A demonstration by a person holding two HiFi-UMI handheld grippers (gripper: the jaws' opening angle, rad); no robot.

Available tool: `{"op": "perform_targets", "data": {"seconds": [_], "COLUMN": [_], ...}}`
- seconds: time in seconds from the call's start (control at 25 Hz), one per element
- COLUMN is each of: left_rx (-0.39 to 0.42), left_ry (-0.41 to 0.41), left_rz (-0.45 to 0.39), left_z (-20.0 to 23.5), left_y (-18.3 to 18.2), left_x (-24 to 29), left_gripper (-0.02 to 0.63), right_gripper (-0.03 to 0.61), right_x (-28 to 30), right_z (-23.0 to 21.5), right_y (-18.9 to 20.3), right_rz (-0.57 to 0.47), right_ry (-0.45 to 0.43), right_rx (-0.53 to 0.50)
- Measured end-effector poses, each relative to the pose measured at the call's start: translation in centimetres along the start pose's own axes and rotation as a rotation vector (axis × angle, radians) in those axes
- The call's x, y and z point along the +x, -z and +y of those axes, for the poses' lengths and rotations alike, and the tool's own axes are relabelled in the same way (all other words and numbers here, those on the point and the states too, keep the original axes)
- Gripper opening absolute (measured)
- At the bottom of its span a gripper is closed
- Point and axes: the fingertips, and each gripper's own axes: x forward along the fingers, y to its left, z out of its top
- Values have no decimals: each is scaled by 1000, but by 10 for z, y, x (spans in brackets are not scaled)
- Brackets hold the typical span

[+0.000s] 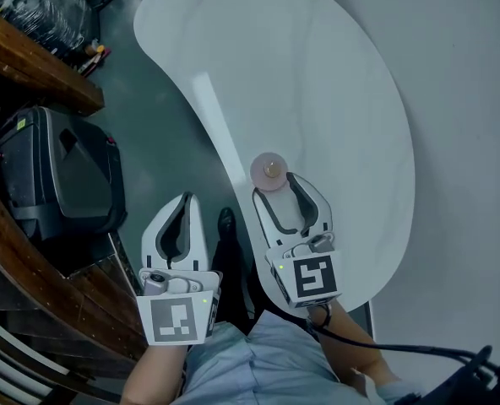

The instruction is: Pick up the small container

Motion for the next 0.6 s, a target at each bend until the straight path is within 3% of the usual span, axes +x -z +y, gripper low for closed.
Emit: {"op": "perform_targets", "data": {"seconds": [0.12,0.36,0.6], "left_rx": [25,17,13], "left_ry": [4,4,22], "left_rz": [15,57,85], "left_z": [8,20,26], "left_y": [7,20,25], "left_x": [5,19,33], "left_gripper": [0,-2,-1], "right_gripper": [235,236,235], "right_x": [8,26,44], "right_z": [-1,-11,-16], "right_y": [1,22,29], "right_rz": [-54,52,62], "right_ry": [10,38,56], "right_rx": [9,39,61]}}
